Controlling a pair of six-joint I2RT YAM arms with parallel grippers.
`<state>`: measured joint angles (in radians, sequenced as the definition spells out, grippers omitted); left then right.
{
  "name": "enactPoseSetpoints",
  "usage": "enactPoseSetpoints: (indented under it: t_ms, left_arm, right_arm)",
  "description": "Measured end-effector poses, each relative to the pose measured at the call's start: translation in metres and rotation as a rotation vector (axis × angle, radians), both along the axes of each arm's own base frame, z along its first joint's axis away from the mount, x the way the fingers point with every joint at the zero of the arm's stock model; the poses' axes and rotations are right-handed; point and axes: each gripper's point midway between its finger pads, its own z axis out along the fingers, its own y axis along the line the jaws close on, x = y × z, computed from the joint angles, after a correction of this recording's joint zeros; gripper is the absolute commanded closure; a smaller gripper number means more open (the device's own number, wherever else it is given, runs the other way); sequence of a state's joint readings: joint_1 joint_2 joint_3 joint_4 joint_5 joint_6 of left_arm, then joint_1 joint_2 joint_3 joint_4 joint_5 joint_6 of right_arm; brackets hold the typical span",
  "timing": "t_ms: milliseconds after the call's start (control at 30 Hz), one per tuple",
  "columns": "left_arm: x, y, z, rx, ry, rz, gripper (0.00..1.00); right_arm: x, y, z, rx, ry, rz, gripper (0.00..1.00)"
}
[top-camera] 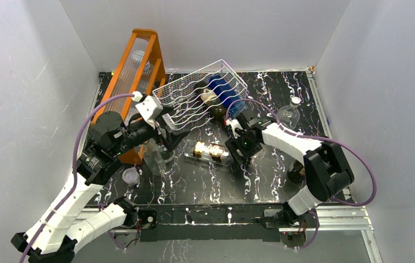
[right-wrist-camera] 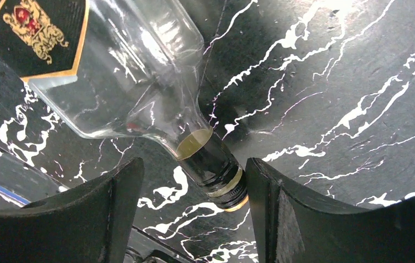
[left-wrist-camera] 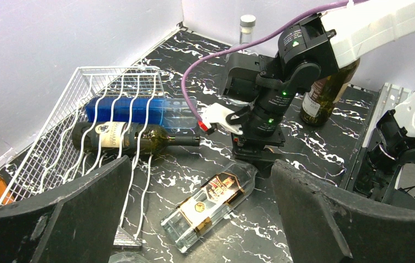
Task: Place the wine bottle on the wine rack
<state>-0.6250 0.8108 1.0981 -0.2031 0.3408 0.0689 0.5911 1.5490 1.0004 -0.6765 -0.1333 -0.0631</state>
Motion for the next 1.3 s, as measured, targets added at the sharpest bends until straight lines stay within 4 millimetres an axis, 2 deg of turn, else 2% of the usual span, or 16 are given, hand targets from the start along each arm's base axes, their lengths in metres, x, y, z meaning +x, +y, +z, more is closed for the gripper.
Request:
enactPoseSetpoints:
  t_ms: [300,433,667,833,1067,1167,1300]
  left_arm:
    - [0.014,0.0,-0.009,0.037,0.005,0.041,0.02]
    - [0.02,0.0,-0.009,0.046,0.004,0.062,0.02]
    - [0.024,0.0,-0.004,0.044,-0.005,0.071,0.02]
    - [0.026,-0.001,-0.005,0.049,0.001,0.073,0.02]
    - [0.026,-0.002,-0.005,0.047,0.003,0.072,0.02]
    - [0.026,-0.002,-0.004,0.044,-0.004,0.067,0.02]
    - [0.023,-0.006,0.0,0.033,-0.055,0.034,0.02]
  right_arm:
    - [-0.004,0.0,-0.007,-0.022,-0.043,0.173,0.24]
    - [-0.006,-0.001,-0.014,-0.031,-0.057,0.229,0.28]
    - [-0.008,0.0,-0.021,-0.028,-0.082,0.303,0.54]
    - [-0.018,0.002,-0.02,-0.01,-0.077,0.354,0.73]
    - [-0.026,-0.003,0.001,-0.007,-0.089,0.362,0.93]
    - [-0.031,-0.004,0.02,-0.004,-0.079,0.372,0.96]
    - [-0.032,0.001,0.054,0.04,-0.109,0.381,1.0]
